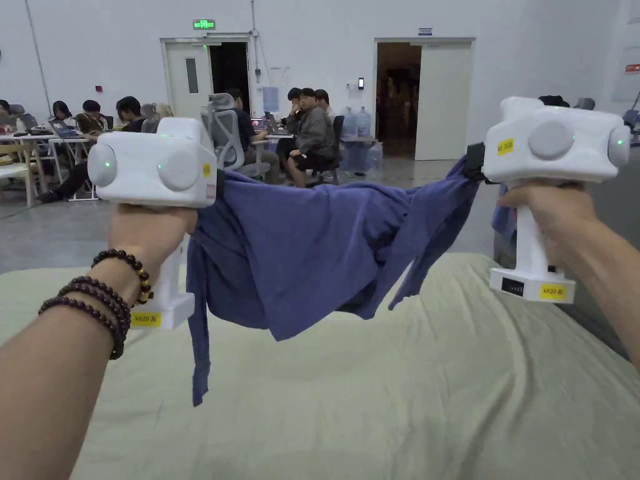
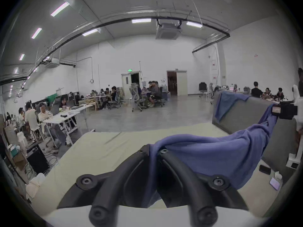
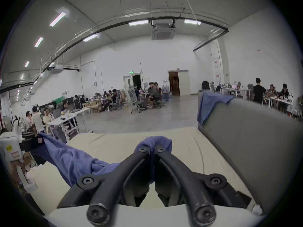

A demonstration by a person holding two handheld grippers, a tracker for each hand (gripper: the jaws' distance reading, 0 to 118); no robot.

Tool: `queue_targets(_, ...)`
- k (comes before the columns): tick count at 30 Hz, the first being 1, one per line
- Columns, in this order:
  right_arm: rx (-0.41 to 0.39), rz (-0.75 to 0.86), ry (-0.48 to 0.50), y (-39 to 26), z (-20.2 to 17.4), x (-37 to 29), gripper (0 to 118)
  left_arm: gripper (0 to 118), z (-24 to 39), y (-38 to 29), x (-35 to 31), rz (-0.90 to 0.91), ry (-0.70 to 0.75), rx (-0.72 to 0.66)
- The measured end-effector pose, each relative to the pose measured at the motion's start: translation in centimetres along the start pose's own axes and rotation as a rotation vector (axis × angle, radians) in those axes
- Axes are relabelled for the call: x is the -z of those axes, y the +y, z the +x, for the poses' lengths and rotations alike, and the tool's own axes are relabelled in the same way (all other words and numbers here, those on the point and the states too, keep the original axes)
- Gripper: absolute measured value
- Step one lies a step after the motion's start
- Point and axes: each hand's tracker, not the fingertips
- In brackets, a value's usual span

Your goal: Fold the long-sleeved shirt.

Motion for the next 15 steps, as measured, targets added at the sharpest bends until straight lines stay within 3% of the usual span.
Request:
queue_targets(9,0.076,-0.213,-0.003,-12.5,1.3,6.6,0,5,0.8,-12.1,4.4,-0.191,-0.024,0.016)
queue_targets(15,0.081,-0.222,0.02,-16.4,1.3,4.5,0,5,0.7,-15.7,2.6,-0.225,-0.048,0.009)
